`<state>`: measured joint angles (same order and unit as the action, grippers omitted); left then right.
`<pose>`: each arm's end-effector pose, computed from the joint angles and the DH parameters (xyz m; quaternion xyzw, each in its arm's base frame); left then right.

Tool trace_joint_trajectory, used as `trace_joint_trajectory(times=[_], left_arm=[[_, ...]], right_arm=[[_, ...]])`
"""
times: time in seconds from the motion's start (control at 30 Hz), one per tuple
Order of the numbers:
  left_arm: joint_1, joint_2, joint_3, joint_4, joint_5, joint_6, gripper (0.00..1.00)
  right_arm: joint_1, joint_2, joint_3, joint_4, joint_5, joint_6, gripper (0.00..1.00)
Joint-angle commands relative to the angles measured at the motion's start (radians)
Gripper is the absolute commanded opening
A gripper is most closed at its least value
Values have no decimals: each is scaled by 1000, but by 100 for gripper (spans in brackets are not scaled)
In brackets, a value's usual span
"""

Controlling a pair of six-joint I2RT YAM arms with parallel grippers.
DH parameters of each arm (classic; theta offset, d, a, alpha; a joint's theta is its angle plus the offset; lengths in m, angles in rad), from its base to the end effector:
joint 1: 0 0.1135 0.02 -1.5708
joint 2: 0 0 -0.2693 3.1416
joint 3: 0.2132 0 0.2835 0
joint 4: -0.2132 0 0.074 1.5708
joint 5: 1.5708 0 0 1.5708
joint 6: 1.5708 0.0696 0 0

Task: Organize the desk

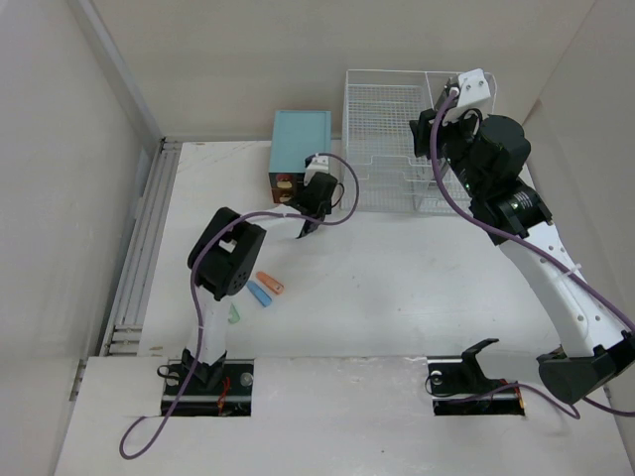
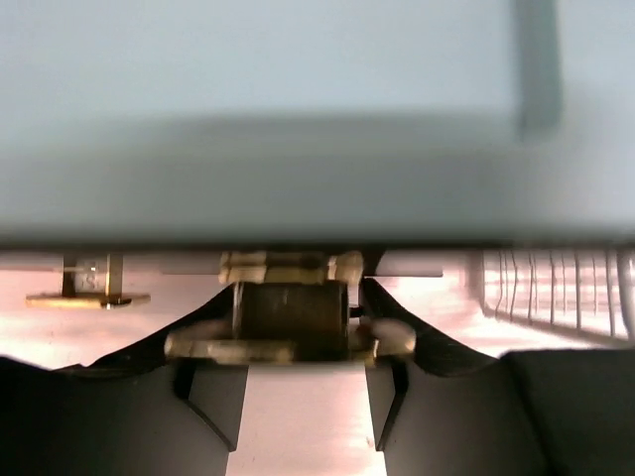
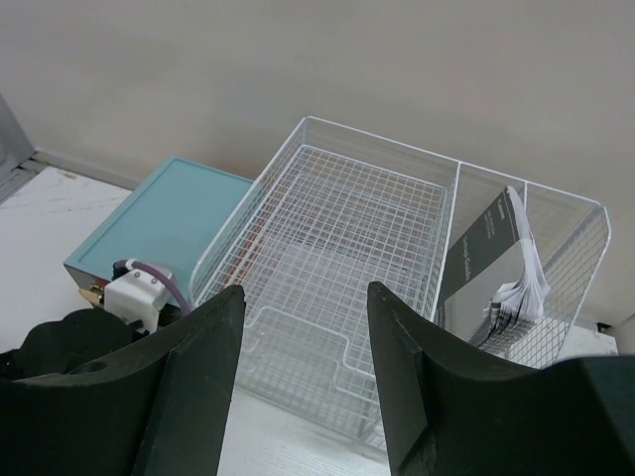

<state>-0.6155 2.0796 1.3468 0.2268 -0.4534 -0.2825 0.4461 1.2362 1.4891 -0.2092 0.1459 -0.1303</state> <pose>0.4395 -0.2734 0.1417 0.0266 0.8468 -0.0402 0.5296 0.2999 0.1322 0.5015 -0.1455 0.6762 0.0635 0.7194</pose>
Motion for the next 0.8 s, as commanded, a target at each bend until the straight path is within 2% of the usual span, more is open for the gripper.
trace_joint_trajectory(times=[0.0,0.23,0.77], left_arm=[[-12,-94,-85,19,2,-29,20],[-72,-193,-233,65,-11,-70,20],[-196,-391,-437,54,-19,-150,20]], right_arm=[[-4,-29,2,31,-11,17,58],[-4,-38,2,31,-20,17,58],[-4,-47,-7,31,-38,26,58]])
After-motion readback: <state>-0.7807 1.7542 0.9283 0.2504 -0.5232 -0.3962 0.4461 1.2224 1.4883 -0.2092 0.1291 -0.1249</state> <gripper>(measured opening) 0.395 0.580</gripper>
